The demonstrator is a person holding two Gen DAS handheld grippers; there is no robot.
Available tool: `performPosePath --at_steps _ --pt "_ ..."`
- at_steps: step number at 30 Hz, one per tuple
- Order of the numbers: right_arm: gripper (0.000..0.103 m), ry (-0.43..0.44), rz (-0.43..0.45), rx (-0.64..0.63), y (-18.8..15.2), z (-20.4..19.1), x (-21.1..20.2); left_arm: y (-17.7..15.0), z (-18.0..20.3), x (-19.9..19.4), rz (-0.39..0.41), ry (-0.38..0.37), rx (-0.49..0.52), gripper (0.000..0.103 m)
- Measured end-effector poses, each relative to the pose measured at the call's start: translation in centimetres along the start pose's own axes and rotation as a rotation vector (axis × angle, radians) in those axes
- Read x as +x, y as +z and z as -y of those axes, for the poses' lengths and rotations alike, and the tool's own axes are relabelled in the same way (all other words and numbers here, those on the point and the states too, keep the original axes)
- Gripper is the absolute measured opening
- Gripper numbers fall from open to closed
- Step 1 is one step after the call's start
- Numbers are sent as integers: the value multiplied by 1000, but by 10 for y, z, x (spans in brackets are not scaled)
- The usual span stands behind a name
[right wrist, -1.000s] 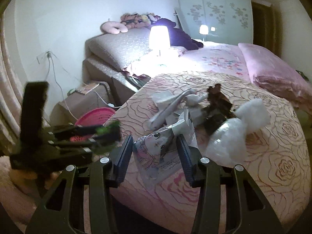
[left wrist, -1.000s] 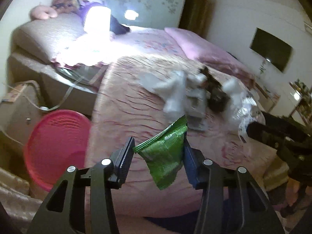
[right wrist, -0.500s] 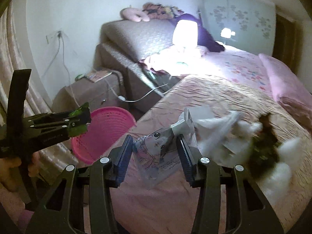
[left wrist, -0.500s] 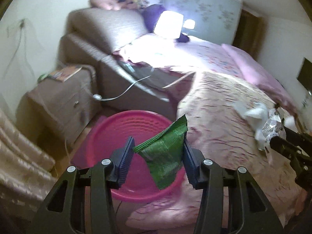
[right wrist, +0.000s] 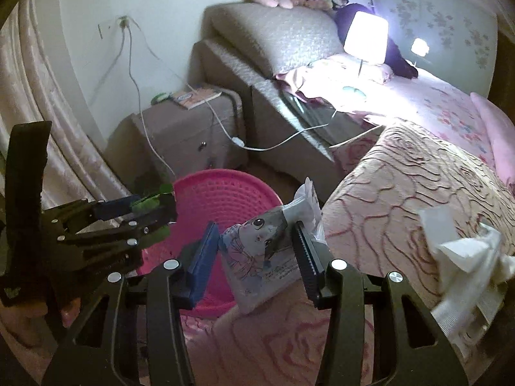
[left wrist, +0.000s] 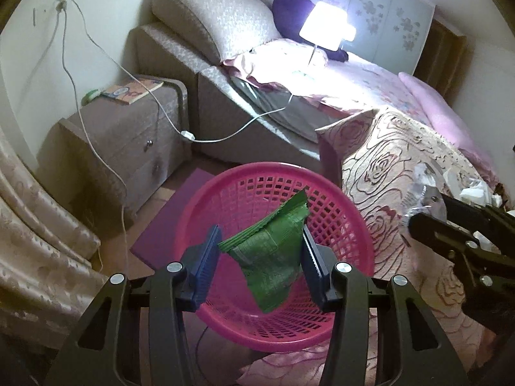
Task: Collect trash
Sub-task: 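Carry both items over the pink wastebasket and open both tools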
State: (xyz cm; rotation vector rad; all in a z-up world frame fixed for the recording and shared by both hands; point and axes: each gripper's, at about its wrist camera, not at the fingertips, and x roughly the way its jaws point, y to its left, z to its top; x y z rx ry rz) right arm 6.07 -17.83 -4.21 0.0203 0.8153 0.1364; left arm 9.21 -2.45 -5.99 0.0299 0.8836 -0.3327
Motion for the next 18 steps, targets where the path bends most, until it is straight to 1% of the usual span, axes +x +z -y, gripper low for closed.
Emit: performPosePath --at_steps 2,4,5,8,9,10,12,15,18 --pt "47 2 -6 -9 2 -4 6 -1 -1 4 -6 2 -1 48" --pt "47 9 -9 -15 3 -7 9 -1 -3 6 -12 3 -7 51" --pt "47 15 -14 -16 3 -8 11 -1 -5 7 -12 4 -13 56" --pt "54 20 -18 -15 3 -10 14 -1 -10 6 -5 6 -28 63" --pt "57 23 -18 -10 3 -10 14 -1 -11 5 -2 11 -28 66" --pt "59 26 -17 -5 3 -10 15 0 -12 5 0 14 -29 68" --pt "61 25 -15 -3 2 -9 15 1 -14 4 5 15 -36 71" --pt "64 25 -13 11 1 -7 14 2 -16 2 11 21 -44 73" --pt "64 22 -6 32 -1 -2 9 3 -18 0 18 28 -50 73"
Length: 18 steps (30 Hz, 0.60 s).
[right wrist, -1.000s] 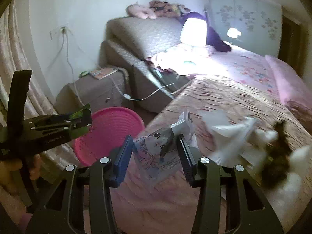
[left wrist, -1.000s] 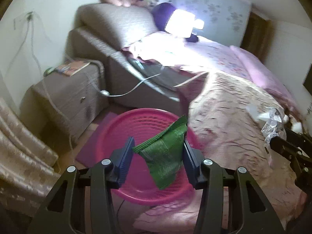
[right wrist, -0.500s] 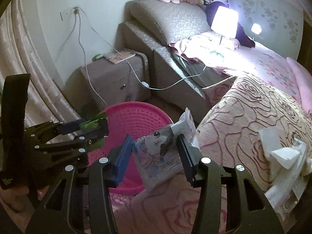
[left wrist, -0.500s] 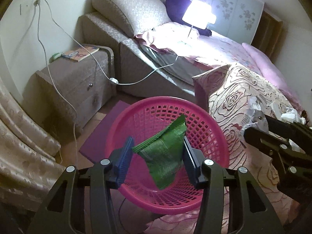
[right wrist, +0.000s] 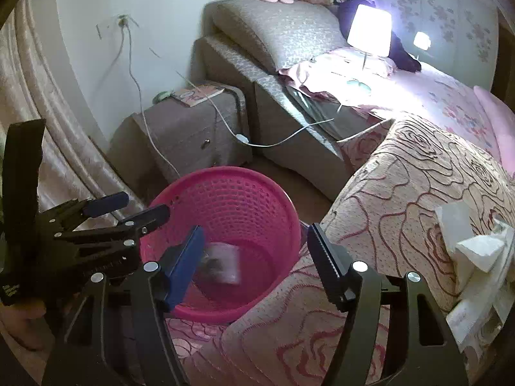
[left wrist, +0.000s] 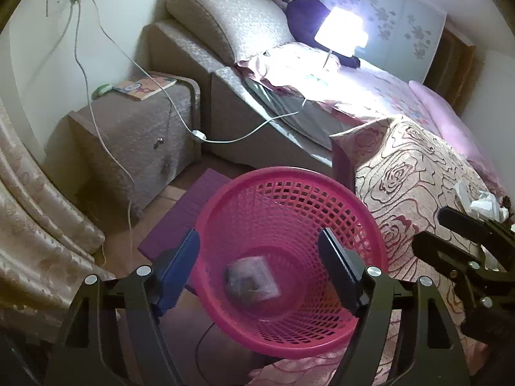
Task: Collect trash
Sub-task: 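Carry both items over the pink wastebasket and open both tools, then move both open tools back to the trash on the bedspread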
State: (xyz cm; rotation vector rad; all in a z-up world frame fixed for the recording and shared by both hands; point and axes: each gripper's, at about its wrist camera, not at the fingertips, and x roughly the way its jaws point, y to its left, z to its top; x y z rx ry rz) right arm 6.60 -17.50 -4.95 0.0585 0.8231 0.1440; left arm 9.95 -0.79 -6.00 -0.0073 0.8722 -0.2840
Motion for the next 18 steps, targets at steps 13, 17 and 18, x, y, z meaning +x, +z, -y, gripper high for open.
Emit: performPosePath --at_steps 13,17,18 --pt "65 -88 50 87 -27 29 -41 -1 19 -18 45 -19 24 74" --pt "66 -112 69 124 -39 43 -60 -3 36 -28 59 -45 61 75" --pt "66 -117 72 137 -41 47 -65 -4 41 -30 61 -54 70 76"
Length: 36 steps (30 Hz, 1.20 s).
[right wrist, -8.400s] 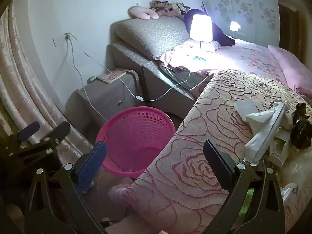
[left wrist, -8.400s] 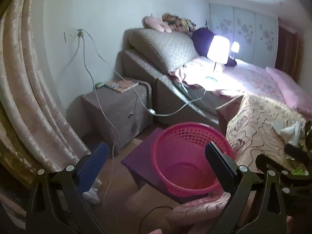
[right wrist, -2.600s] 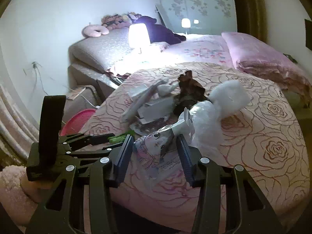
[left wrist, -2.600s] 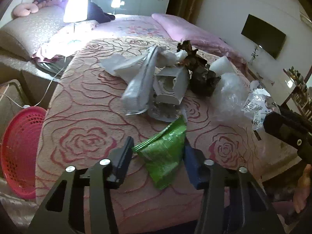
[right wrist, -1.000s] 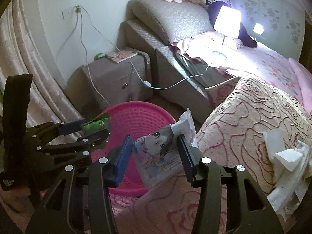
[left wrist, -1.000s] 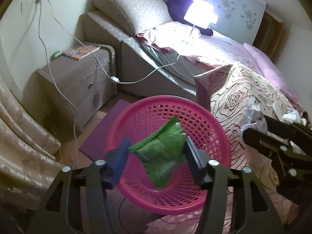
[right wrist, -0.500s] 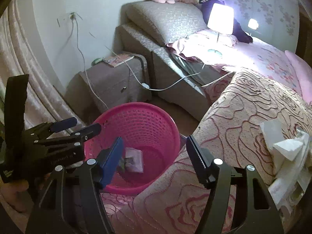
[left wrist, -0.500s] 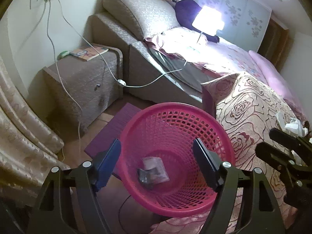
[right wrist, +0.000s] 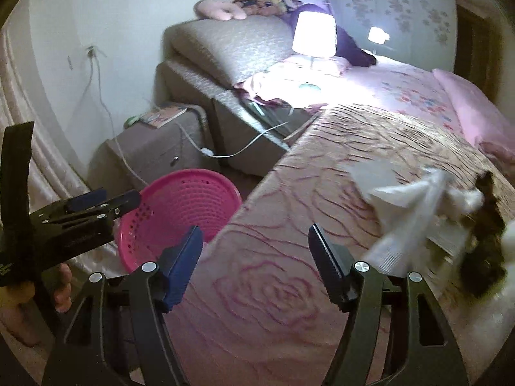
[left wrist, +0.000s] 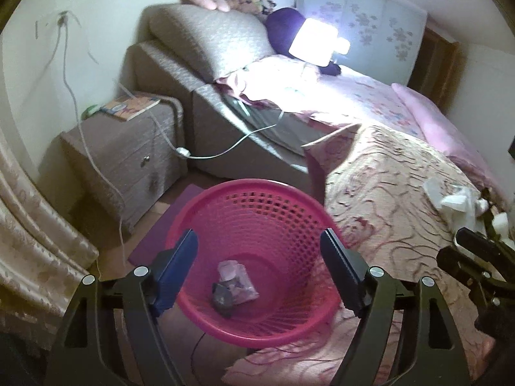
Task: Collect trash
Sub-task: 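Move both open tools back to the trash on the bedspread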
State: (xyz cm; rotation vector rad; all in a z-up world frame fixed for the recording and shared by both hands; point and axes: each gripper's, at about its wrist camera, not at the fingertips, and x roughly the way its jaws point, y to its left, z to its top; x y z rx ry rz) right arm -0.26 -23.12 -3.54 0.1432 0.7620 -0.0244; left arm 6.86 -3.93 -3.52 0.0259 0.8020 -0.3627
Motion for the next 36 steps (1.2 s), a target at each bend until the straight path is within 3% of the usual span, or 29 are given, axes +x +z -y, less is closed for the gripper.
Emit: performPosePath --at_steps 19,30,36 --pt "72 -269 99 149 -51 111 -94 -22 86 -15 -18 -148 187 76" --pt "72 -313 113 235 -74 140 -113 -28 143 -6 -60 -262 336 76" --pt "72 -327 125 274 -79 152 -120 -18 185 5 -64 -366 400 76"
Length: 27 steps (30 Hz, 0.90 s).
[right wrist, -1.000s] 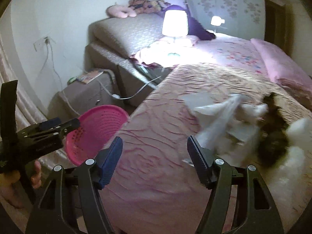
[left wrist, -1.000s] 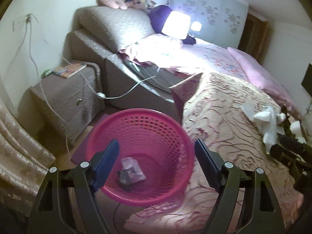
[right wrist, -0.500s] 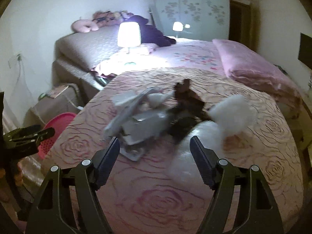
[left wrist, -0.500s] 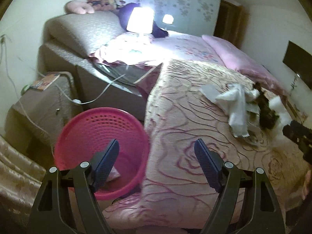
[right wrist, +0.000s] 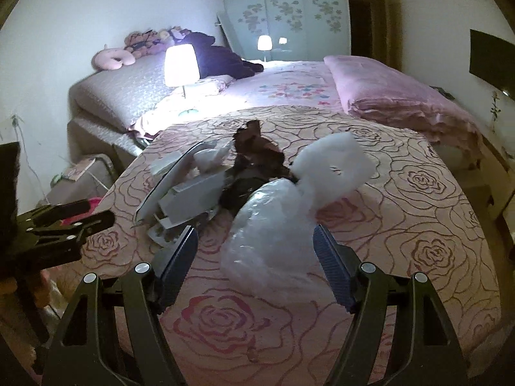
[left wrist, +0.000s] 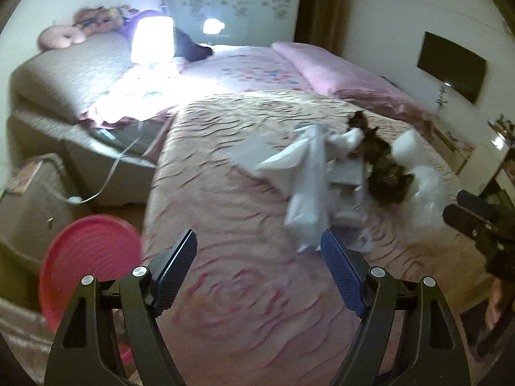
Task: Collect trash
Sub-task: 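Move both open tools back to the trash on the bedspread, then grasp the grey strip with the left tool while the right grasps the clear plastic bag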
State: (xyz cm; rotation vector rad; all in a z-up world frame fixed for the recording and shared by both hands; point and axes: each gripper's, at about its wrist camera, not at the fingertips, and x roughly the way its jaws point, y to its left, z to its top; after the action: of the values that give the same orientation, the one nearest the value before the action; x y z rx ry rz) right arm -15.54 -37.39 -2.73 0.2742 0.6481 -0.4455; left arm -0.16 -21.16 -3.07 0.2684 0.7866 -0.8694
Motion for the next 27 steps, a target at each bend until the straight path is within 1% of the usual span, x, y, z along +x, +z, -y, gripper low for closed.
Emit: performPosePath --at_steps 3,7,8,9,10,12,14,18,23,27 --pt "72 -1 6 13 0 5 -2 8 10 13 -14 -41 21 76" --pt "72 -1 0 30 -1 11 -1 12 21 32 -43 -51 63 75" --pt "72 -2 -1 33 -2 12 -1 13 23 35 -48 -59 70 70" --pt "72 -2 -2 36 -2 13 -1 13 25 38 -55 -67 76 63" --pt "72 -3 -3 41 -2 15 0 13 27 41 -64 -75 85 58" --pt "72 -2 -5 51 -3 18 0 13 30 48 -83 -82 103 40" --pt "72 -1 -7 57 -3 19 0 11 30 51 -97 -94 102 30" --pt "72 -2 -7 61 -5 21 0 9 27 45 -76 -91 91 29" --pt "72 -5 -15 64 -6 22 4 5 29 23 -25 -61 107 29" --pt "72 -10 -22 60 -7 22 7 1 27 3 10 -54 90 29"
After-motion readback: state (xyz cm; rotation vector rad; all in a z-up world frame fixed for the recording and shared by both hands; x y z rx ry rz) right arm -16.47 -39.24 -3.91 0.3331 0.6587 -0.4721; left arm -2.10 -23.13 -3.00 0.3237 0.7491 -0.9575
